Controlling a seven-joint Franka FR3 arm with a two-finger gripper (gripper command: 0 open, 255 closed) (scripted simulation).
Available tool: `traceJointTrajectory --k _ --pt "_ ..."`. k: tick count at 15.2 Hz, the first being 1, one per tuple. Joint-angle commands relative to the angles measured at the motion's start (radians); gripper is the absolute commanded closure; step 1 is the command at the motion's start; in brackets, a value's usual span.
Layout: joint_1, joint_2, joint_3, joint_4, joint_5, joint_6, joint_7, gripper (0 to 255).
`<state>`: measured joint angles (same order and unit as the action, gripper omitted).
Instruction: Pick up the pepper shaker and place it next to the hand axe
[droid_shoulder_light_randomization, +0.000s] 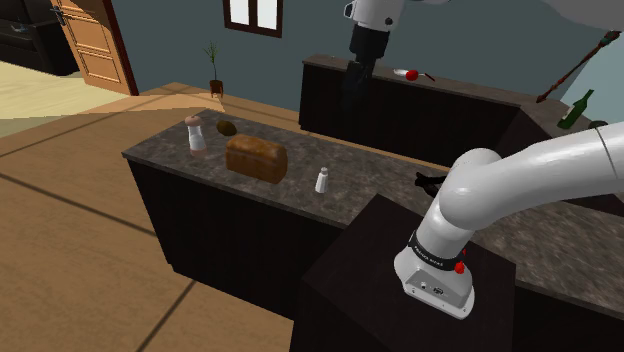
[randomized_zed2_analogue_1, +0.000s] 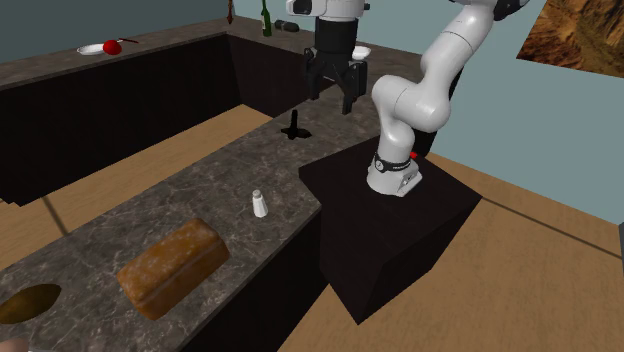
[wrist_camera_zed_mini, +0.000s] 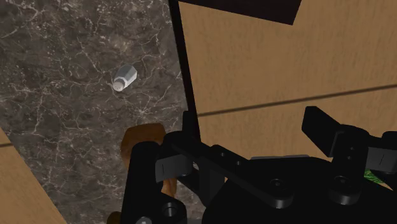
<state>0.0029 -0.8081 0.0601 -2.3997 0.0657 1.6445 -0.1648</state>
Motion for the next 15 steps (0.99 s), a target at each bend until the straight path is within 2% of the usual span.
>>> traceJointTrajectory --k 1,8,15 --pt "0.0 0.0 0.0 0.0 0.0 0.0 0.0 0" --pt "-0.025 0.113 -0.094 -0.111 -0.045 0.193 -0.133 0" --pt "-0.047 0.304 -0.187 -0.155 -0.073 0.395 -0.267 0"
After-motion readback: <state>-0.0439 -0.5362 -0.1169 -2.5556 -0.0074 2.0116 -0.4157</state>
